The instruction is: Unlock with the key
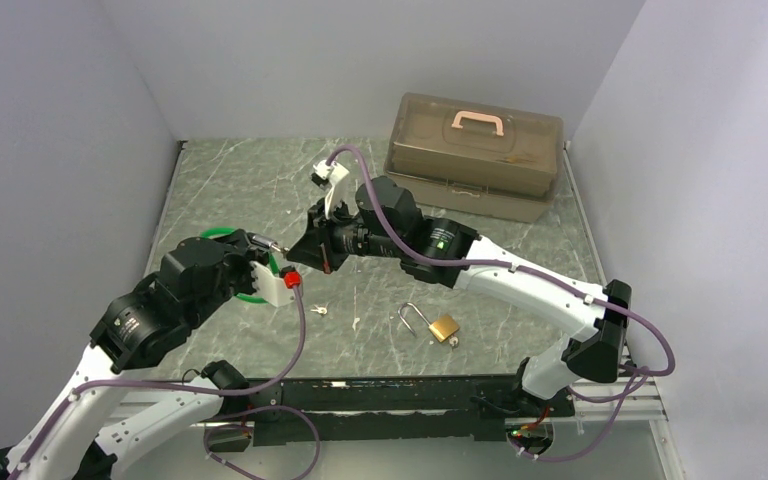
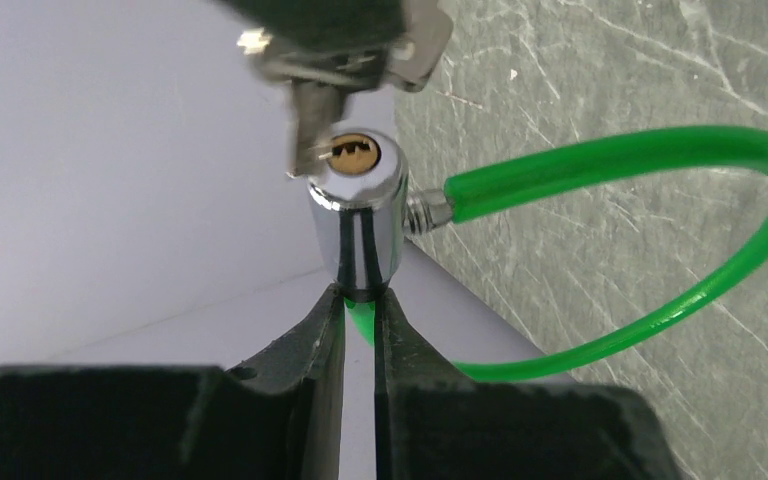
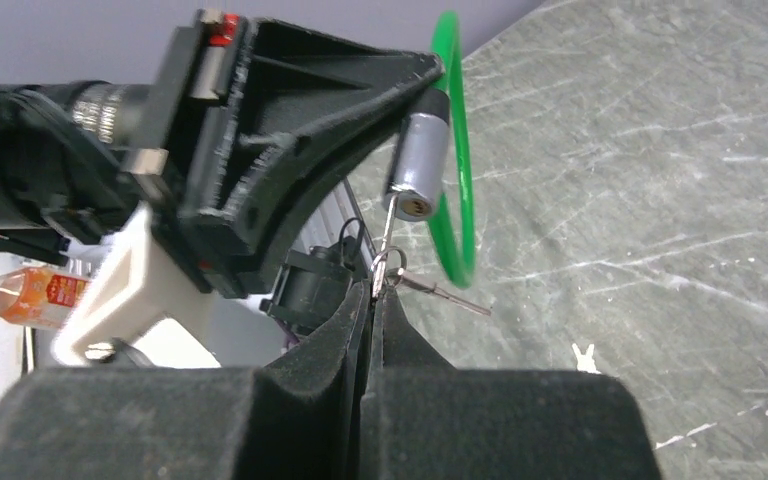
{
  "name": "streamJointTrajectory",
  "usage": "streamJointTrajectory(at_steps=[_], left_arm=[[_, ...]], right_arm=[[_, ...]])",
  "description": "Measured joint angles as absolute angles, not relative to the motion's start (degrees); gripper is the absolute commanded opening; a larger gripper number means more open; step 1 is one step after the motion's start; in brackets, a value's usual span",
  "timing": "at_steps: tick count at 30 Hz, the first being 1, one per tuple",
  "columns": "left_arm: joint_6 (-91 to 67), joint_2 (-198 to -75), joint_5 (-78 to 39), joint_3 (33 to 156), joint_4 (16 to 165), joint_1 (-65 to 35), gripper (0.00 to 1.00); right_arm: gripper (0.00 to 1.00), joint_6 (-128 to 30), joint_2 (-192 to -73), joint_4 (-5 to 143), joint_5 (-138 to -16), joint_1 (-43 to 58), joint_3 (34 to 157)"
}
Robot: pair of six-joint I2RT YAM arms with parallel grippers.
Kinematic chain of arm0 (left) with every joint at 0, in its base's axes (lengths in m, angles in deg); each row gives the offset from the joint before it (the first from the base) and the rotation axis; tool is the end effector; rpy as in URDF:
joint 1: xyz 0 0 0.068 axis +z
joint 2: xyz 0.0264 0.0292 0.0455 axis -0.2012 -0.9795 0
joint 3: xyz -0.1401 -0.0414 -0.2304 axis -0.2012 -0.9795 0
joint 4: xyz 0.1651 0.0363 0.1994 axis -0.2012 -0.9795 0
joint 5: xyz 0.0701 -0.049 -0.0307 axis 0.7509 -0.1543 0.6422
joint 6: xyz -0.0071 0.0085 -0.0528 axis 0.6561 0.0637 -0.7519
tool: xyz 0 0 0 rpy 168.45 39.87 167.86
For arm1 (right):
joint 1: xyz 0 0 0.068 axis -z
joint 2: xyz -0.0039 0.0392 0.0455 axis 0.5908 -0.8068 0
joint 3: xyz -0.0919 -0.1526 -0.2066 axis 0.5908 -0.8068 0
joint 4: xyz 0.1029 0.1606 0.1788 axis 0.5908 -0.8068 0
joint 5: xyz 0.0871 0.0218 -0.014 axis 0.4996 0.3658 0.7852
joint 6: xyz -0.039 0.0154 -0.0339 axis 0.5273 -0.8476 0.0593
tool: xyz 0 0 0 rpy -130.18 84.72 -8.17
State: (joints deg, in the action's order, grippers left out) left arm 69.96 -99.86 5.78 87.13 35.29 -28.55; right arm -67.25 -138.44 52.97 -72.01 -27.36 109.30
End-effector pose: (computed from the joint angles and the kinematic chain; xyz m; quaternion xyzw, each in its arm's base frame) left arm 0.0873 -0.0600 0.3905 0.6512 0.5447 0.2557 0.4625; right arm 0.1505 0.3202 0.4196 -0.3219 0.7197 0.4871 0.3756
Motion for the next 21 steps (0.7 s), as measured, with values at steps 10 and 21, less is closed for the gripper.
streamJointTrajectory(at_steps=[10,21], left_arm=[[70.48,-99.88,8.3,84.39,35.01,-28.55,0.0],[65.45,-98.96,2.57,91.47,32.28,-28.55,0.0]], right_arm=[[0.0,-66.94,-137.55,53.4,-70.7,-28.01,111.7],[0.0,-64.82,-136.45,52.36,-73.01,-28.06,111.15]])
